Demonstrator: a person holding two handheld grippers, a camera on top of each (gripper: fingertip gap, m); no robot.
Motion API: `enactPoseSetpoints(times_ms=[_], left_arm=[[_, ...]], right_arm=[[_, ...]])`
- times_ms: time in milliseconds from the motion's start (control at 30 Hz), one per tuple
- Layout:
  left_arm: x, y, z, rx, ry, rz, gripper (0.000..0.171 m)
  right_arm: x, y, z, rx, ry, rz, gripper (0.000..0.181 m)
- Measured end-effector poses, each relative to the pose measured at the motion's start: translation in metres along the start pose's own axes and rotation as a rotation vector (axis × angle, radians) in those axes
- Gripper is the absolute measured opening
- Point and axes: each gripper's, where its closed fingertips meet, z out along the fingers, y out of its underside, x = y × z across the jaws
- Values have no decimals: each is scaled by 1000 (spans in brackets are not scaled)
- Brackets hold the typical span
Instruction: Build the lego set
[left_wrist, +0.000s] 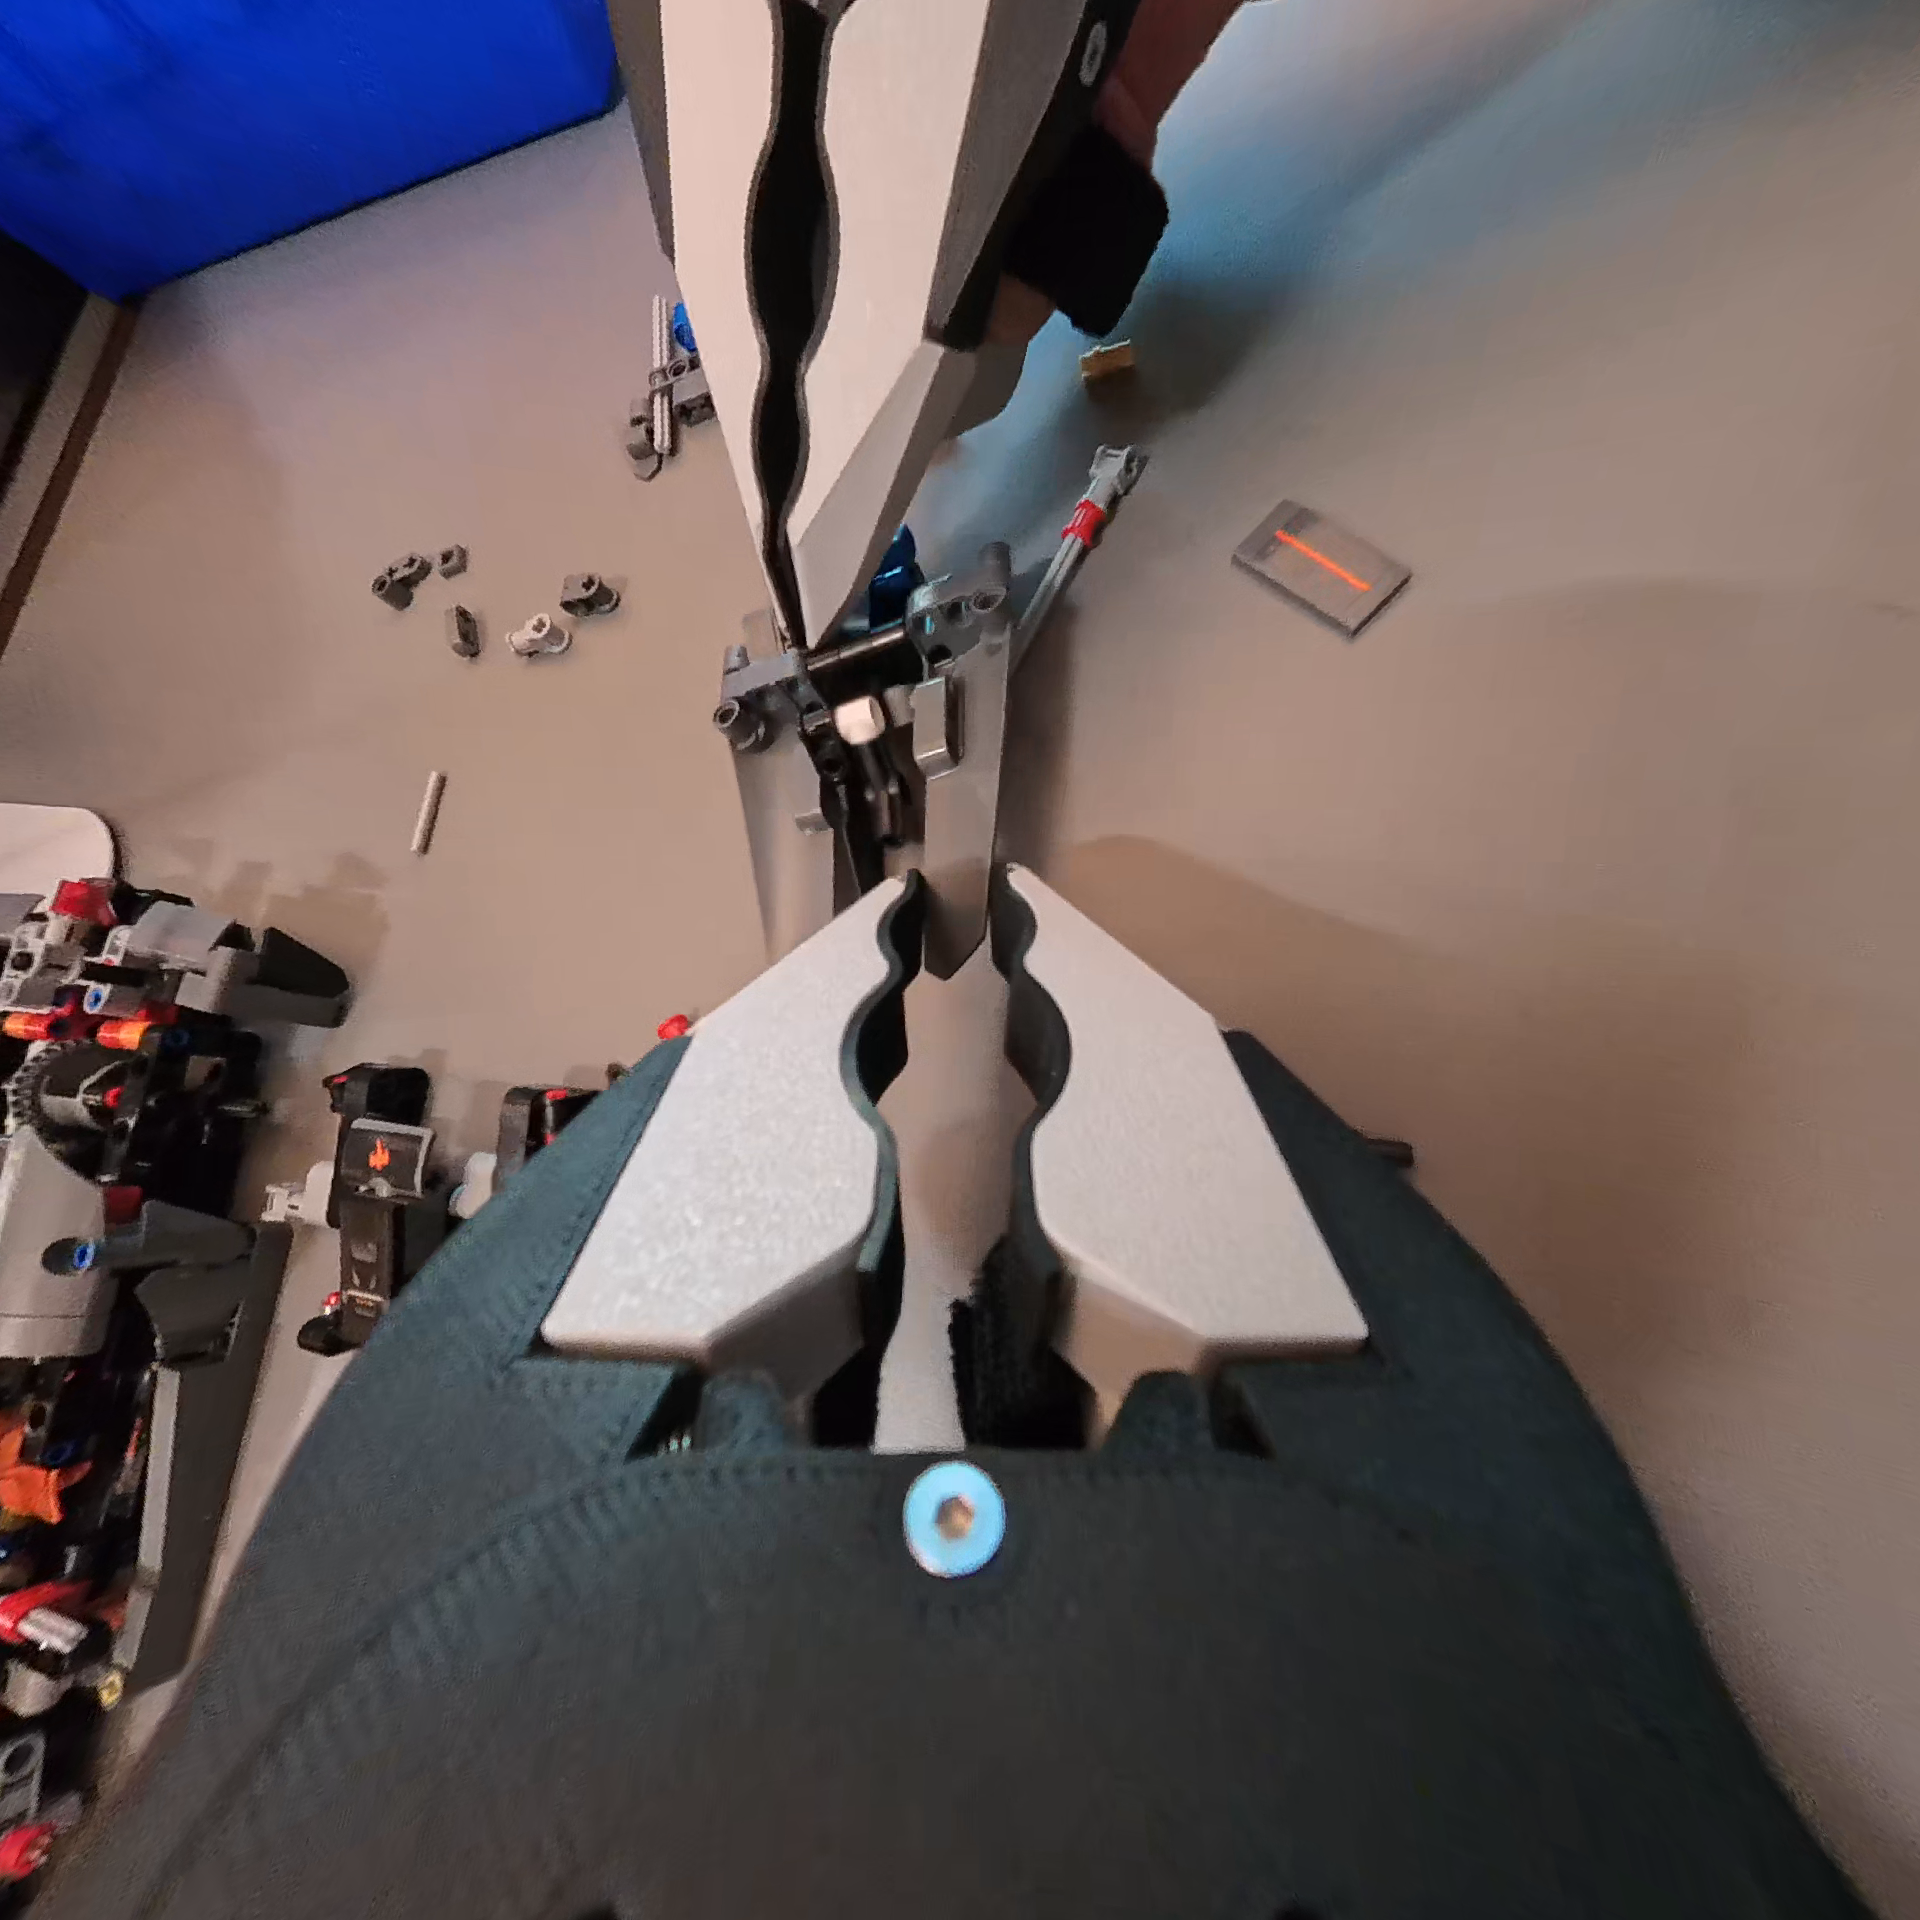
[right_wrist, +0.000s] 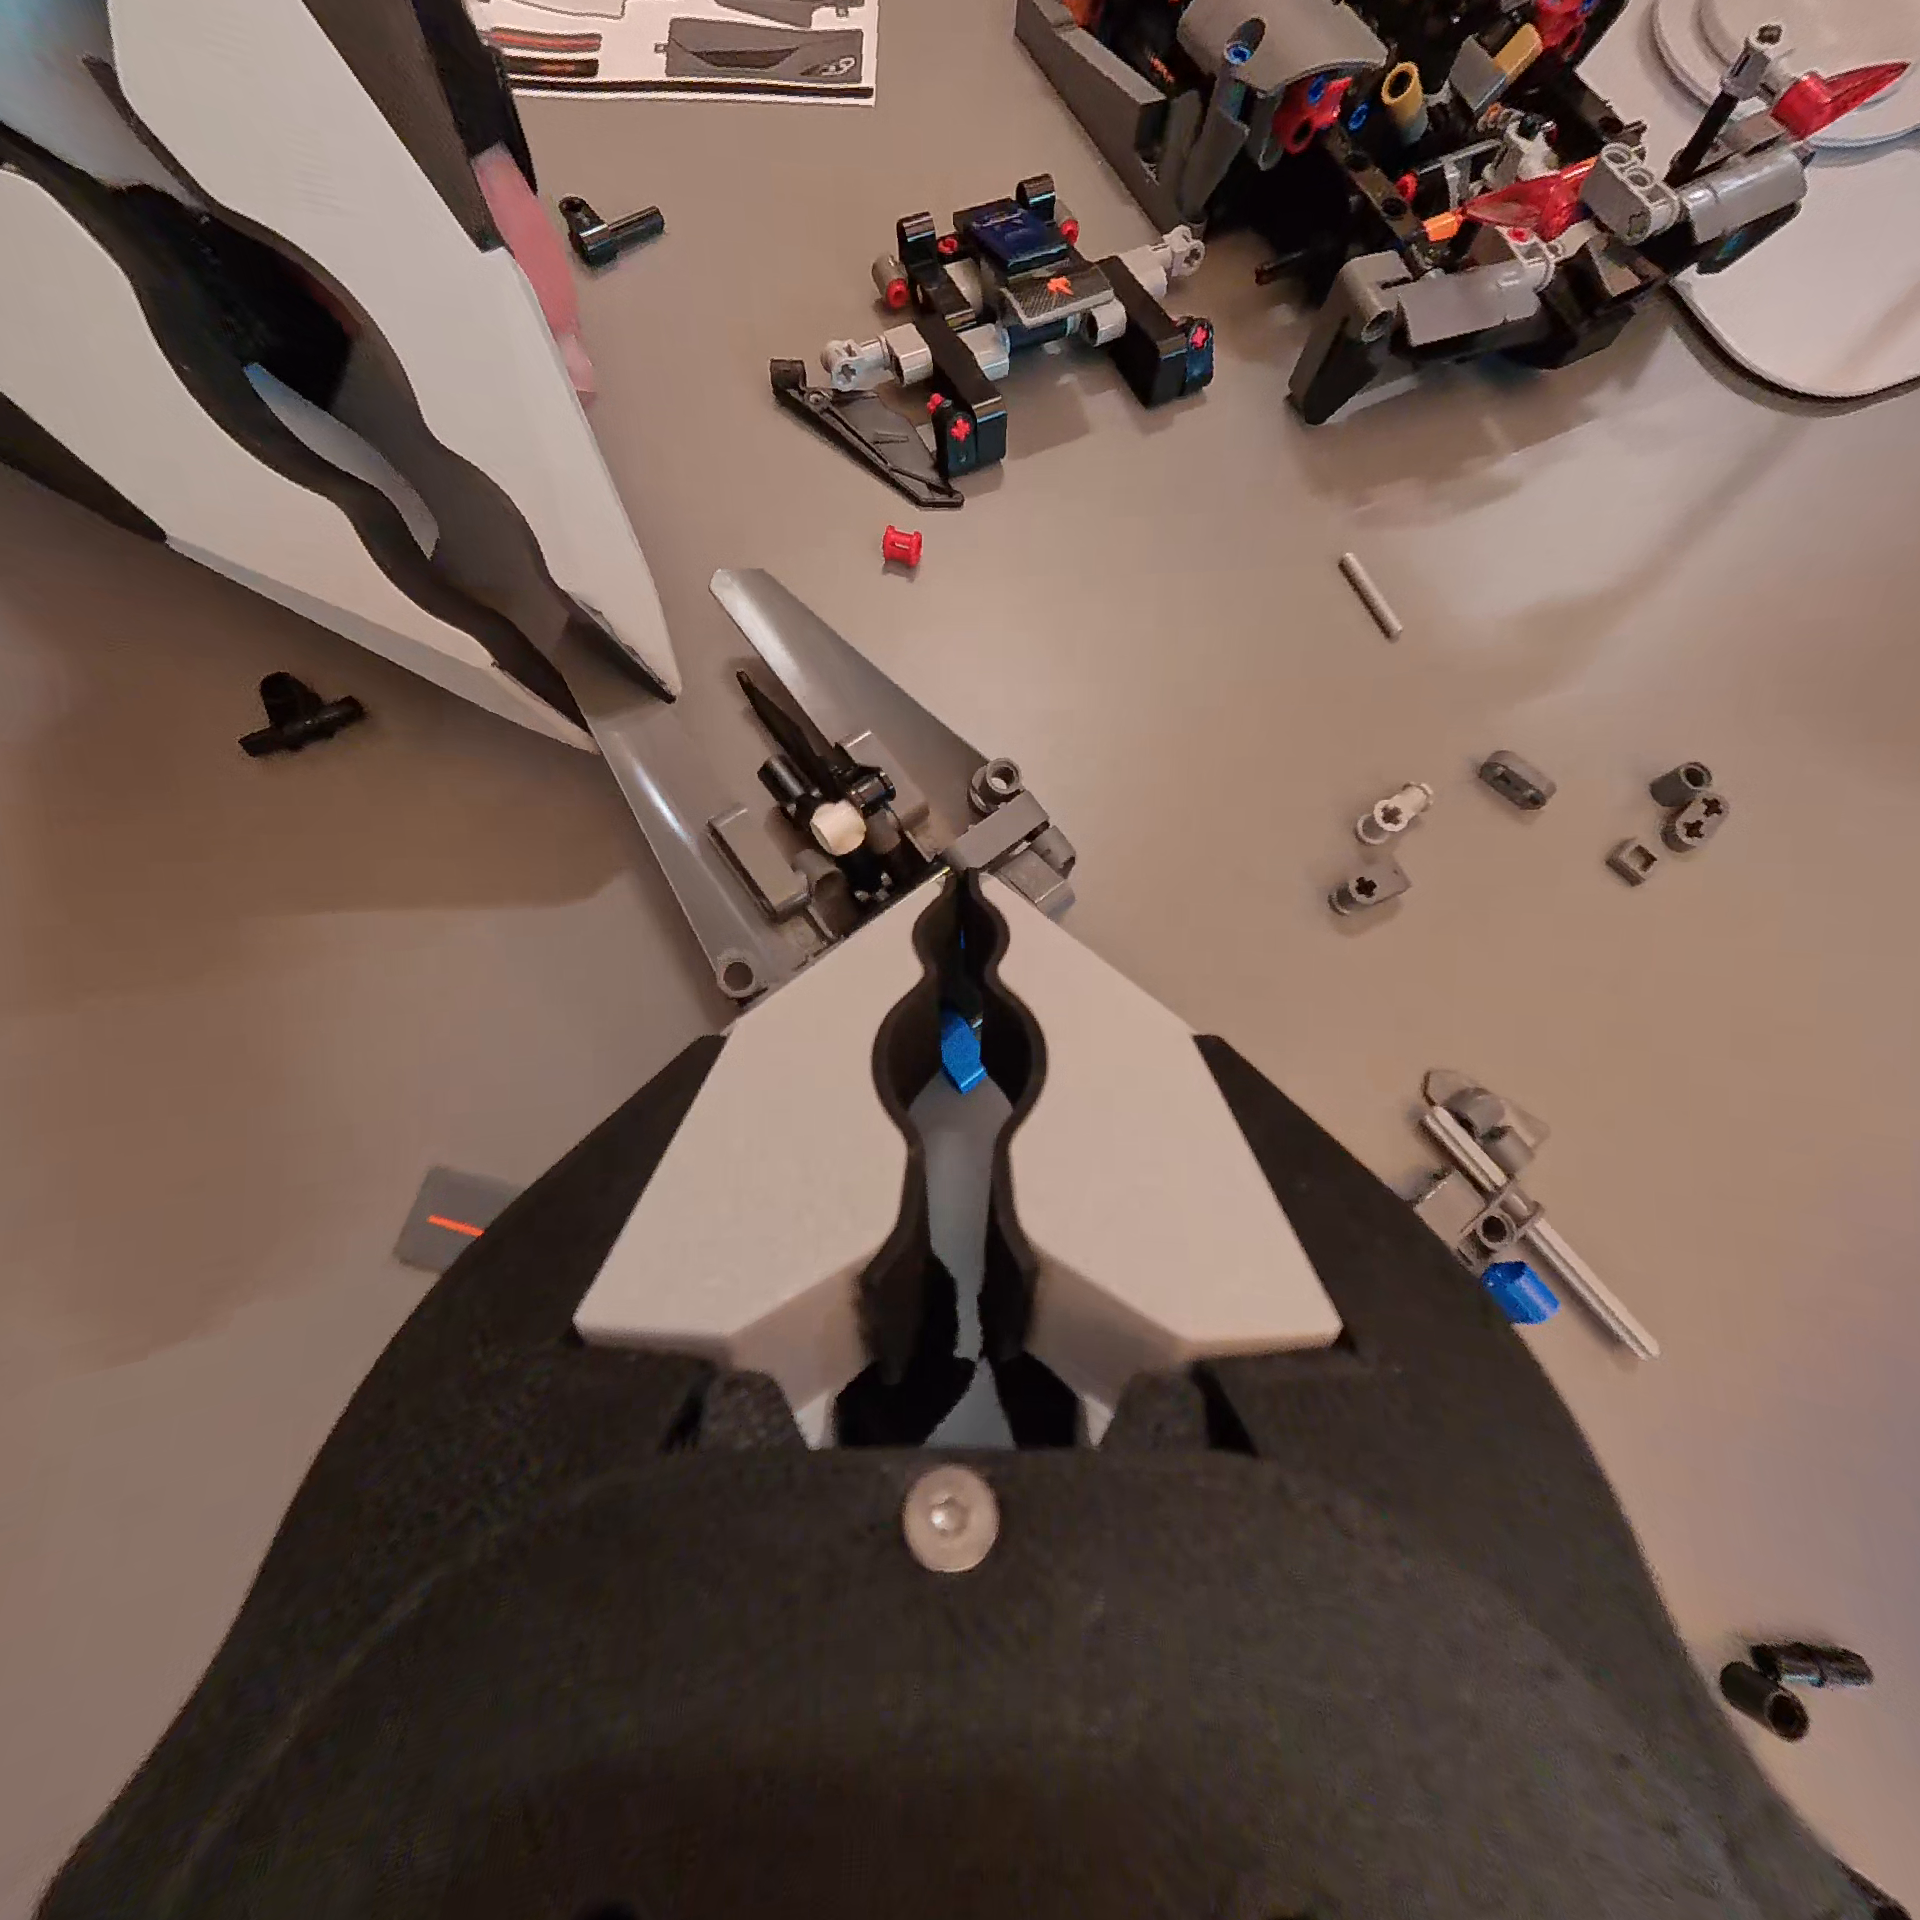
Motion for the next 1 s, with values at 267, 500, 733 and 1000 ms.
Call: enactPoseSetpoints(times_ms=[267, 500, 733, 1000], left_arm=[[-6, -12, -5, -2, -33, 63, 10], [-12, -26, -8, 9, -49, 114, 9], [-14, -32, -7, 37, -39, 89, 10], [-16, -21, -24, 79, -50, -50, 28]], right_arm=[[0, 0, 1, 2, 10, -10, 0], [1, -1, 1, 8, 6, -9, 0], [1, -3, -1, 41, -21, 46, 0], [34, -5, -74, 156, 92, 159, 7]])
